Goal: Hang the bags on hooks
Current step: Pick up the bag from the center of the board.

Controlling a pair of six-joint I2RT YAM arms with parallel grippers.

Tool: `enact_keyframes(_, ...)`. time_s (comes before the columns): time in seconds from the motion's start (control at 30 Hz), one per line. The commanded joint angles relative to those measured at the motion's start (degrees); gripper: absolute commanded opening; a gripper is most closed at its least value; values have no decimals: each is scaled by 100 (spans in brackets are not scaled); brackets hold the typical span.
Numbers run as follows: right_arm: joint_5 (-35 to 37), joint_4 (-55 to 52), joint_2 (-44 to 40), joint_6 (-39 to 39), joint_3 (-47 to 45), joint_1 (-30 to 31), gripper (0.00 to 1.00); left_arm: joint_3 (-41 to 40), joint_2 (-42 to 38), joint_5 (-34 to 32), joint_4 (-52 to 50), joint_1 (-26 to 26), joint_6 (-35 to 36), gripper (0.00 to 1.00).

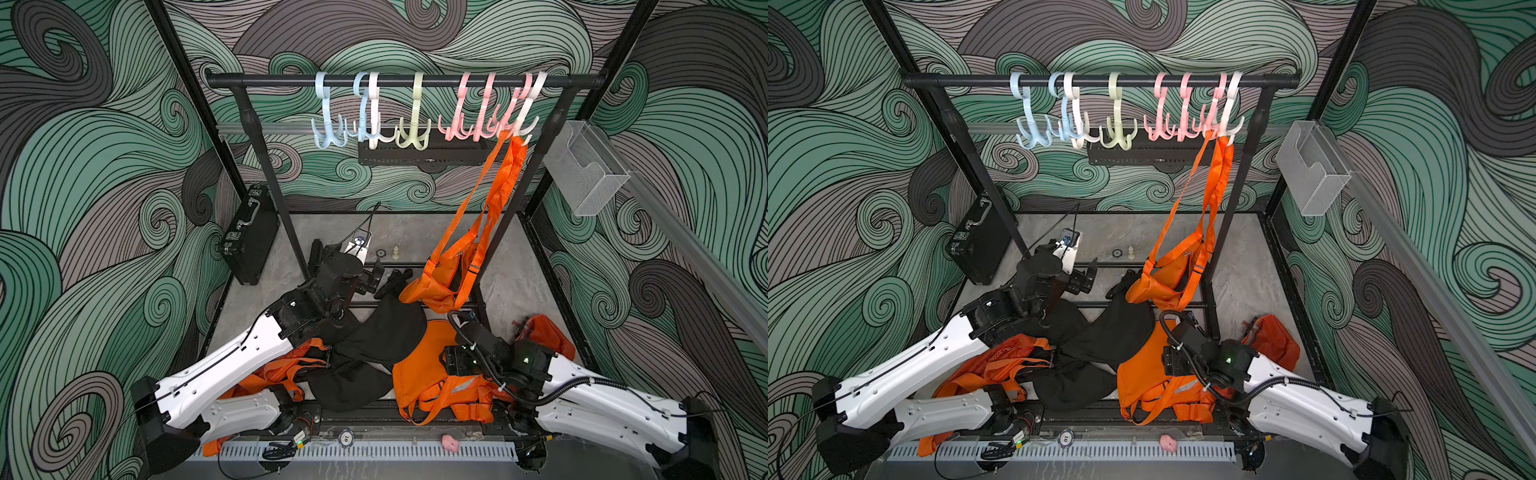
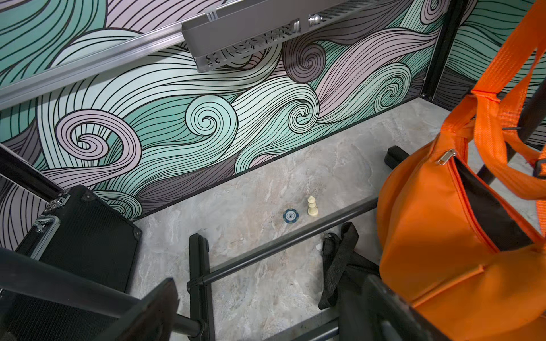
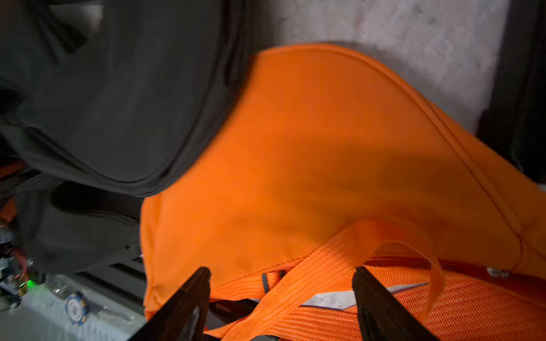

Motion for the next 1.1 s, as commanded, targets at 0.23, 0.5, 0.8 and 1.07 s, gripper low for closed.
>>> enact_keyframes(0.23,486,107,1296,1281,-28,-170,61,25,-55,9,13,25,91,98)
enact_keyframes(0.5,303,1228,1376,950,-349,-669,20,-7,-41,35,34,25,166,99)
enact_keyframes(0.8,-124,714,-26,-946,1393,-615,0,165,-367,603,0,25,201,99)
enact_keyframes(1.07,-2147,976,199,-2221,3629,-305,0,509,-919,3106,-11,8,175,99)
